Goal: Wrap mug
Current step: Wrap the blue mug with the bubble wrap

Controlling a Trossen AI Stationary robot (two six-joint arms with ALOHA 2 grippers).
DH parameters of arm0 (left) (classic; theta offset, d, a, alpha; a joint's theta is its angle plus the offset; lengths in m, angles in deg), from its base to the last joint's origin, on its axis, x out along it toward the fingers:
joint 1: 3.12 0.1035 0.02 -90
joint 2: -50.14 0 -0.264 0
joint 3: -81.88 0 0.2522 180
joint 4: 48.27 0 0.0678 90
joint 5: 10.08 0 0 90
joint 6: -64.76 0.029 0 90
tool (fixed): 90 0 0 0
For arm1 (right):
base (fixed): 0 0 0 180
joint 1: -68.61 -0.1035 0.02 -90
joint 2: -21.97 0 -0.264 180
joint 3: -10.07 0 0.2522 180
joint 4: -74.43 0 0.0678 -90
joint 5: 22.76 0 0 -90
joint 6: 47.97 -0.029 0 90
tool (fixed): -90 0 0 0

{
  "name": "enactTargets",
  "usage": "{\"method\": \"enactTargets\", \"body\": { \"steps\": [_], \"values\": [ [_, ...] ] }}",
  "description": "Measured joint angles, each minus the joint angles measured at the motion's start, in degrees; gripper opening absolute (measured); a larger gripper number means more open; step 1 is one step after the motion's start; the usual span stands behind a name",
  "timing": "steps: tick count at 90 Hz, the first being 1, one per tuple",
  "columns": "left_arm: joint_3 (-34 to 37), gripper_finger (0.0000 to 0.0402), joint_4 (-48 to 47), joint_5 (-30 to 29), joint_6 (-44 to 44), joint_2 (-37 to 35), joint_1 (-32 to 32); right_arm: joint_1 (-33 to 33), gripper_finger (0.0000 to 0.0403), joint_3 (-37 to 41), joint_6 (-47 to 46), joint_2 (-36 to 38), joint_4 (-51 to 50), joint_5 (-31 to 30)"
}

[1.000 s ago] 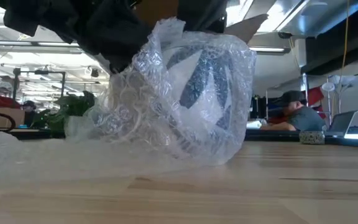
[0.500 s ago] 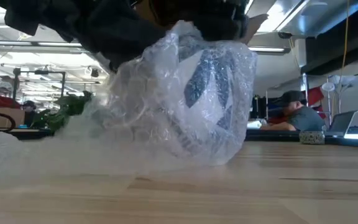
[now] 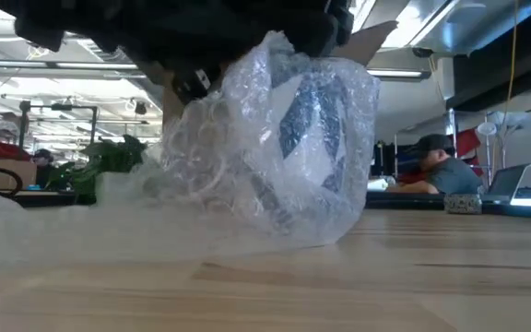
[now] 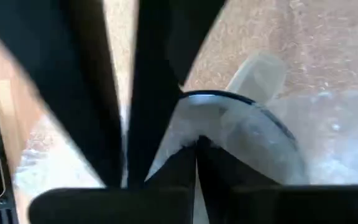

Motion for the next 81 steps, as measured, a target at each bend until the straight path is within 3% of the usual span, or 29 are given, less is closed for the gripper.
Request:
{"method": "enactTargets", "body": {
  "steps": [27, 56, 65, 81],
  "values": [
    [-0.22, 0.0, 0.45, 0.25, -1.46, 3.22, 0.65, -0.84, 0.0, -7.73, -3.08, 0.02, -12.12, -1.41],
    [-0.22, 0.0, 0.6, 0.49, -1.47, 3.45, 1.36, -3.17, 0.0, -11.24, -5.23, 0.02, -15.51, -1.58],
    [-0.22, 0.0, 0.9, 0.43, -1.37, 3.49, 1.34, -3.32, 0.0, -11.24, -5.4, 0.02, -18.08, -5.59],
    [-0.09, 0.0, 2.75, 0.02, -0.48, 3.47, 0.57, -2.88, 0.0, -11.21, -5.05, 0.02, -21.44, -17.82]
  ]
}}
